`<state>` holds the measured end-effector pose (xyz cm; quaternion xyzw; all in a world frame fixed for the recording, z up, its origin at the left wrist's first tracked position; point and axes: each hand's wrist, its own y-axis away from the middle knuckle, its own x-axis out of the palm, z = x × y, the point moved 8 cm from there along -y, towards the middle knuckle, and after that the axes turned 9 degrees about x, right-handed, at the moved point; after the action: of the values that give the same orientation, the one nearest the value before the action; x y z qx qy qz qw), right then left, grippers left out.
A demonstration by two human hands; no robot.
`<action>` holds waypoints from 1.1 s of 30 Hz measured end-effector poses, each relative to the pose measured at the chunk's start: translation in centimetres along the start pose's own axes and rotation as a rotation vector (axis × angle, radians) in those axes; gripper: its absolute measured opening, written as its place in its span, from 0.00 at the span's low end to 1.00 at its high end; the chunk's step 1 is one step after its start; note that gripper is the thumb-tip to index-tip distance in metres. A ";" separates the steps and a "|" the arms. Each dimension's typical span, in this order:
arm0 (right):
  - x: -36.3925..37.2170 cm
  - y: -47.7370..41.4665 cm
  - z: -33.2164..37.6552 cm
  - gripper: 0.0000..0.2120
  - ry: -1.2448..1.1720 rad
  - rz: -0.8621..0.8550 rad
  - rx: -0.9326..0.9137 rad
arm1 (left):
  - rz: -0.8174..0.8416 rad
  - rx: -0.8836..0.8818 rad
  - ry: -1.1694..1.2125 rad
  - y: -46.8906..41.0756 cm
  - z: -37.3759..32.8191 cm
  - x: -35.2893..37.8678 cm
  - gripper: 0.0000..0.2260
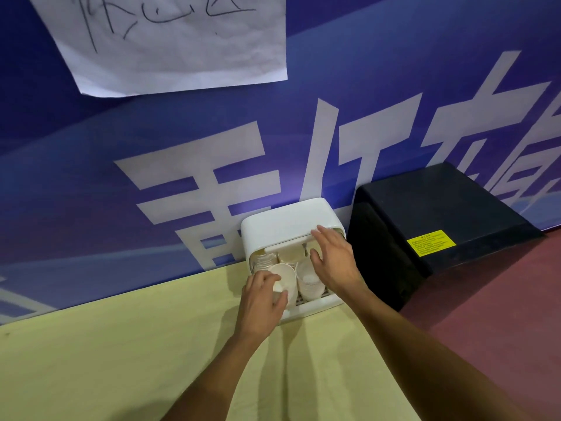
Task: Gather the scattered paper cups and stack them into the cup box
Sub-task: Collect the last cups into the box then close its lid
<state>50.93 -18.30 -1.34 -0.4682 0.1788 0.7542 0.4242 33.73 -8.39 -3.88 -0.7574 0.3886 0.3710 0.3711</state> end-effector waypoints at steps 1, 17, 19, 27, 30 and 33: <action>0.4 -0.2 0.6 0.23 0.038 0.023 -0.012 | -0.004 -0.010 0.006 0.6 0.5 -0.2 0.15; 0.4 1.8 0.9 0.23 0.089 0.116 0.018 | 0.219 -0.162 0.290 5.0 1.6 2.4 0.33; 0.2 2.2 0.9 0.22 0.083 0.115 0.009 | 0.216 -0.167 0.305 5.4 1.4 2.6 0.33; 0.1 4.1 0.1 0.22 0.103 0.130 0.028 | 0.210 -0.185 0.314 6.1 1.3 3.0 0.29; 0.1 4.5 -0.1 0.22 0.099 0.118 0.034 | 0.203 -0.179 0.307 6.2 1.2 3.0 0.28; 0.2 4.9 -0.4 0.23 0.090 0.120 0.042 | 0.202 -0.194 0.326 6.3 1.3 3.1 0.29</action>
<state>47.13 -21.30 -2.35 -0.4813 0.2410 0.7525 0.3795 29.25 -10.99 -8.85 -0.7968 0.4799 0.3144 0.1896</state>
